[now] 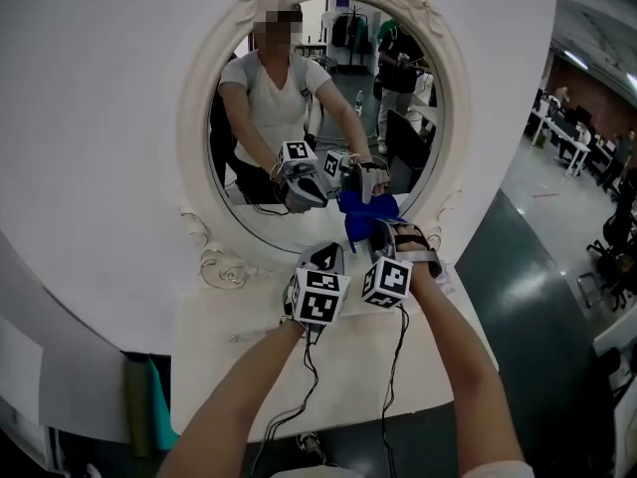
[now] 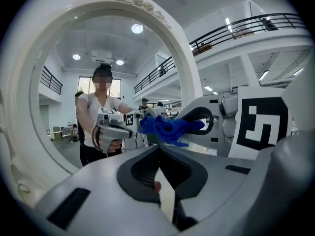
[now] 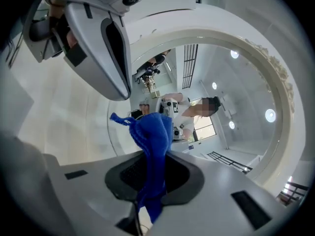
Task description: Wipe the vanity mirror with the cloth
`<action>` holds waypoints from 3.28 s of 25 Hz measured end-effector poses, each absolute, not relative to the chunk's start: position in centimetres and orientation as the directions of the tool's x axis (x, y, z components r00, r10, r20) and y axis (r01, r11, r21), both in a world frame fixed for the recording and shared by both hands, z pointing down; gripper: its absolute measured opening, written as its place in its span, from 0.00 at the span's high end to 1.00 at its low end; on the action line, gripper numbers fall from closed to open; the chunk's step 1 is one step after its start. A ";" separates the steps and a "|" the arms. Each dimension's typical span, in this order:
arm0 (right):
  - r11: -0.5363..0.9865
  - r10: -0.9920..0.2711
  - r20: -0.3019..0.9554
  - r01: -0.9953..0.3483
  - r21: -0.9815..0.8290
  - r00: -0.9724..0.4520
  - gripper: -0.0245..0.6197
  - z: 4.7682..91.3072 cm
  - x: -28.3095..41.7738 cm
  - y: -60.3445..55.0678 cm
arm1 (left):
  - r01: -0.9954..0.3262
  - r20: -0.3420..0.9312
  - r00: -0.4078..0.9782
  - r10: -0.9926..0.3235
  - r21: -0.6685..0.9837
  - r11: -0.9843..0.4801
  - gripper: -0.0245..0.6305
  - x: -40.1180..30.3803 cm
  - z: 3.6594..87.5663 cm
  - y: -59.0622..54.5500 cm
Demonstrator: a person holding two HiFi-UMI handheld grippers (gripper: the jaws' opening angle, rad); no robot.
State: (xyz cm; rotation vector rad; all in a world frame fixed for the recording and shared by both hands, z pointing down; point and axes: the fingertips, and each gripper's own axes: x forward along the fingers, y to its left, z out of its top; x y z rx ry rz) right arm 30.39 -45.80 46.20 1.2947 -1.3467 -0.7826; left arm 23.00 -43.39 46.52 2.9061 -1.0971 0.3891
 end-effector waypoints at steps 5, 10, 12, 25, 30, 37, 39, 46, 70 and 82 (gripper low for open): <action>0.273 -0.944 0.311 -0.272 0.923 0.107 0.86 50.3 27.4 -45.8 | -0.685 0.274 0.694 -0.666 -0.035 -0.728 0.96 20.9 49.5 -43.5; 0.323 -0.929 0.359 -0.276 0.905 0.089 0.86 53.0 25.5 -46.3 | -0.708 0.301 0.670 -0.678 -0.012 -0.706 0.96 18.8 51.8 -43.9; 0.336 -0.924 0.372 -0.280 0.899 0.085 0.86 53.8 25.0 -46.6 | -0.717 0.310 0.661 -0.683 -0.008 -0.697 0.96 18.0 52.5 -44.3; 0.318 -0.930 0.366 -0.399 0.860 0.046 0.86 53.4 23.1 -46.0 | -0.802 0.276 0.598 -0.753 0.188 -0.568 0.96 12.2 52.9 -45.0; 0.280 -0.943 0.333 -0.517 0.809 0.011 0.86 51.5 22.2 -43.9 | -0.816 0.238 0.578 -0.781 0.186 -0.548 0.96 10.4 51.2 -43.6; 0.178 -0.969 0.246 -0.689 0.702 0.000 0.86 49.0 22.1 -37.1 | -0.775 0.177 0.629 -0.757 0.067 -0.628 0.96 8.1 48.1 -36.5; 0.137 -0.973 0.231 -0.759 0.636 0.018 0.86 48.9 22.4 -34.9 | -0.777 0.181 0.628 -0.757 0.083 -0.624 0.96 7.6 48.0 -34.8; 0.034 -0.978 0.200 -0.913 0.406 0.053 0.86 49.3 23.0 -28.4 | -0.818 0.122 0.569 -0.813 0.183 -0.545 0.96 5.4 46.7 -30.0; 0.005 -0.995 0.096 -0.991 -0.131 -0.018 0.86 48.0 20.3 -16.5 | -0.851 0.118 0.503 -0.856 0.243 -0.466 0.96 2.6 48.0 -21.8; -0.027 -0.992 0.125 -0.992 -0.120 0.012 0.86 48.6 17.6 -15.2 | -0.818 0.132 0.551 -0.824 0.282 -0.501 0.96 1.0 48.3 -21.6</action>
